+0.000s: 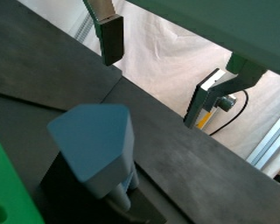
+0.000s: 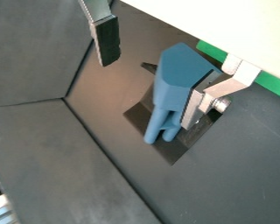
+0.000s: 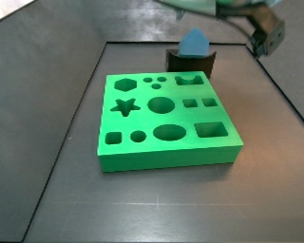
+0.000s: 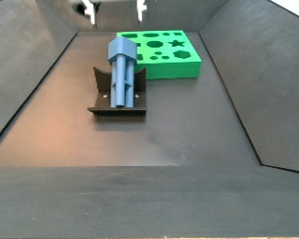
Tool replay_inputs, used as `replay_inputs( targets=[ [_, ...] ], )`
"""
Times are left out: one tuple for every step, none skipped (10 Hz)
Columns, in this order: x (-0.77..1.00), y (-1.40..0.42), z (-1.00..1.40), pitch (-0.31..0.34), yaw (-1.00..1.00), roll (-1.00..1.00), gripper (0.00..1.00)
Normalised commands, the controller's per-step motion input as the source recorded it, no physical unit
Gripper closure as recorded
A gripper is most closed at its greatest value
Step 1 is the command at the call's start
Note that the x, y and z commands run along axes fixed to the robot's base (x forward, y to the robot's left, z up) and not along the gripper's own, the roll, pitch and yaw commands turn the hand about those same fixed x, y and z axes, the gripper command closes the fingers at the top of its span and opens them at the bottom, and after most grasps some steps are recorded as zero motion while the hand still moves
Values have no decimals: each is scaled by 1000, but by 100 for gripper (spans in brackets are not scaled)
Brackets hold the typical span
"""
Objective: Pick up the 3 prong object. Move up. Place the 3 prong object on the fixture. Regrasp the 3 prong object. Move to above the board. Insert the 3 prong object.
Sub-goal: Regrasp the 3 prong object, then move to above the board.
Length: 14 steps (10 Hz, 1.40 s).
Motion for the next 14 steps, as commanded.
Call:
replay_inputs(
  targets=[
    [104, 16, -1000, -58, 6, 67, 0],
    [110, 14, -1000, -41, -2, 65, 0],
    [122, 8, -993, -26, -6, 61, 0],
    [111, 1, -779, 0, -6, 61, 0],
    [105, -4, -628, 14, 1, 62, 0],
    [95, -7, -434, 21, 15, 60, 0],
    [88, -8, -295, 22, 28, 59, 0],
    [83, -10, -201, 22, 39, 59, 0],
    [0, 0, 0, 0, 0, 0, 100],
    [-189, -218, 1000, -97, -249, -62, 100],
    [-192, -214, 1000, -90, -244, -65, 100],
    [-192, -197, 1000, -70, -231, -72, 100],
    [-181, -171, 1000, -2, -200, -97, 100],
    [-174, -166, 1000, 43, -182, -109, 100]
  ],
)
